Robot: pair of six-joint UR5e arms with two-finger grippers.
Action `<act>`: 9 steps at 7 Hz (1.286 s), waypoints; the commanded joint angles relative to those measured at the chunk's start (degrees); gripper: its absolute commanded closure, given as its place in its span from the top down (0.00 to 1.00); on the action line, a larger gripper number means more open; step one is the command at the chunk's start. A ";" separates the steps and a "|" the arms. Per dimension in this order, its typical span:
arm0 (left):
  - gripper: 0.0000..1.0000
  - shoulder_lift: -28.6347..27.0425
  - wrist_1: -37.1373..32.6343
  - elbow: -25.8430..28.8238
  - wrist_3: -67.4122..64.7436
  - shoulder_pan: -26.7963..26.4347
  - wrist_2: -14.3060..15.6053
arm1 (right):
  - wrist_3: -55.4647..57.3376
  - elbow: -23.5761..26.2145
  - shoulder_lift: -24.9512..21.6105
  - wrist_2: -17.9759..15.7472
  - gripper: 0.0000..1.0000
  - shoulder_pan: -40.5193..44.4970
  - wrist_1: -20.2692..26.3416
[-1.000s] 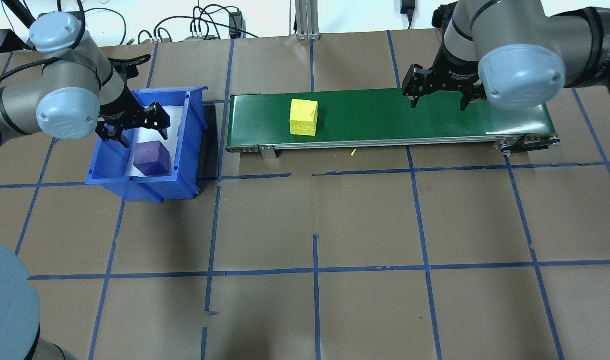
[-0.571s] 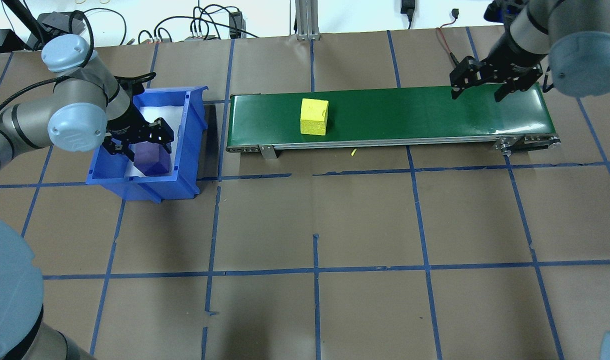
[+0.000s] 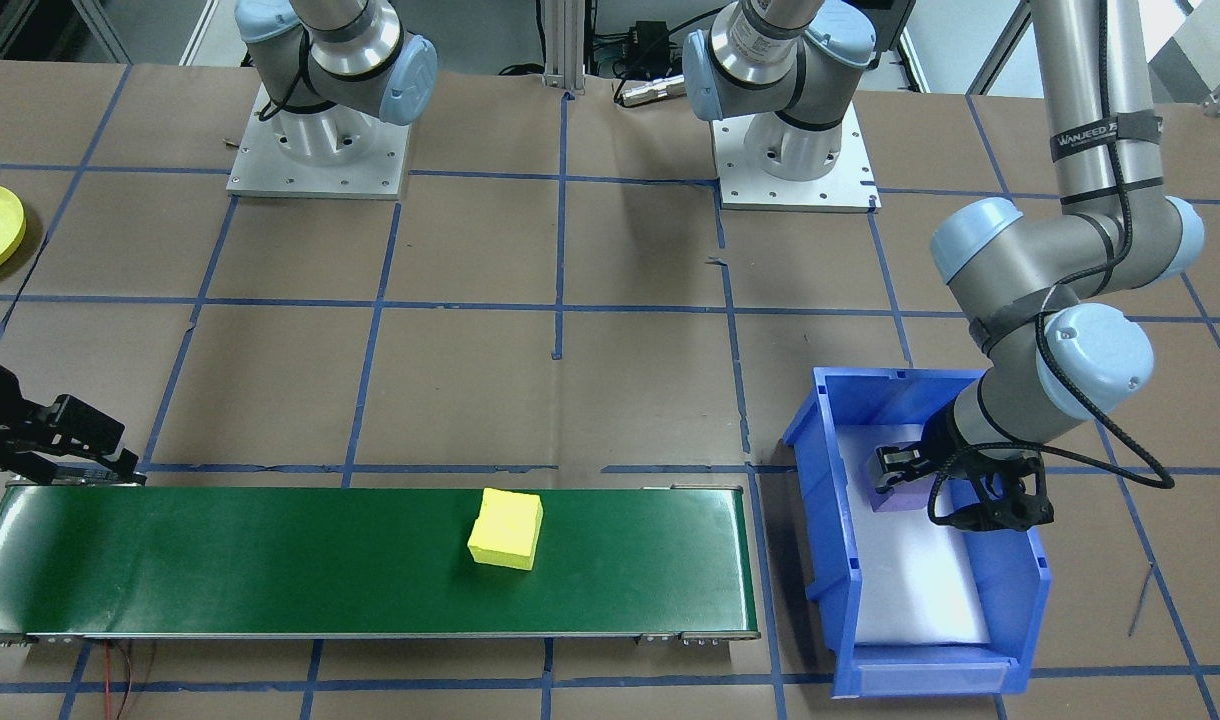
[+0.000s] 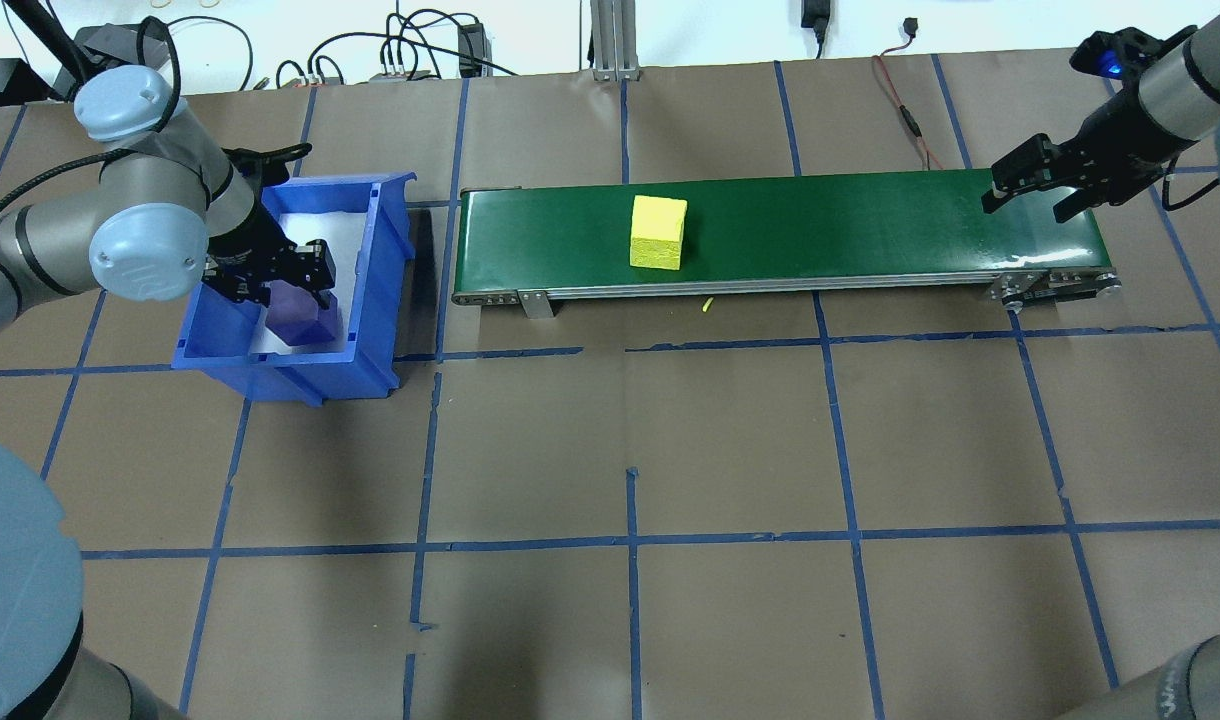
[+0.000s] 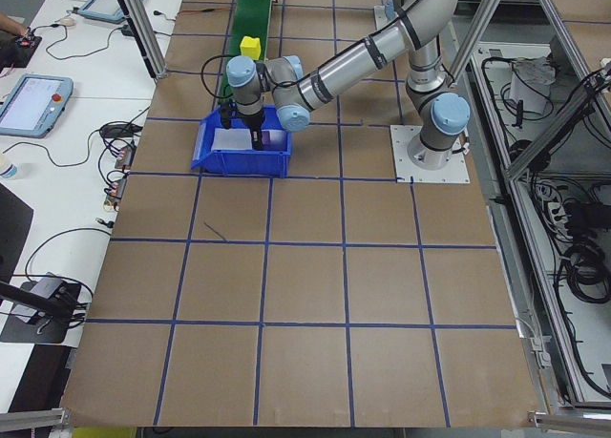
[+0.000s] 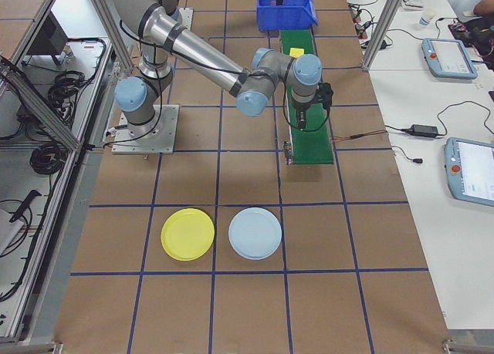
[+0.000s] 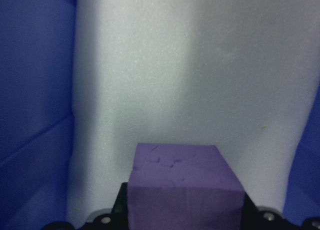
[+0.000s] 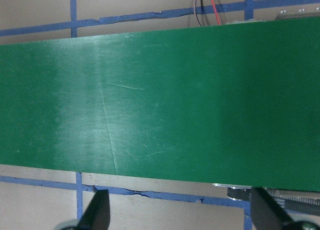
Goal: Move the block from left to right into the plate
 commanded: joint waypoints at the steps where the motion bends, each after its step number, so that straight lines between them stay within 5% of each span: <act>1: 0.25 3.03 -3.90 3.12 -0.35 -1.43 -1.80 | -0.13 0.63 -0.12 0.45 1.00 -0.16 0.38; 3: 0.25 3.31 -12.94 11.97 -2.45 -5.46 -1.81 | -0.04 1.95 -0.38 3.52 1.00 -0.16 0.03; 5: 0.26 2.70 -14.66 17.89 -7.00 -12.05 -1.98 | 0.49 1.96 -0.56 3.53 1.00 -0.16 0.29; 9: 0.27 -4.83 -4.25 18.17 -11.51 -20.60 -1.89 | 1.10 1.08 -0.03 4.66 1.00 -0.16 0.21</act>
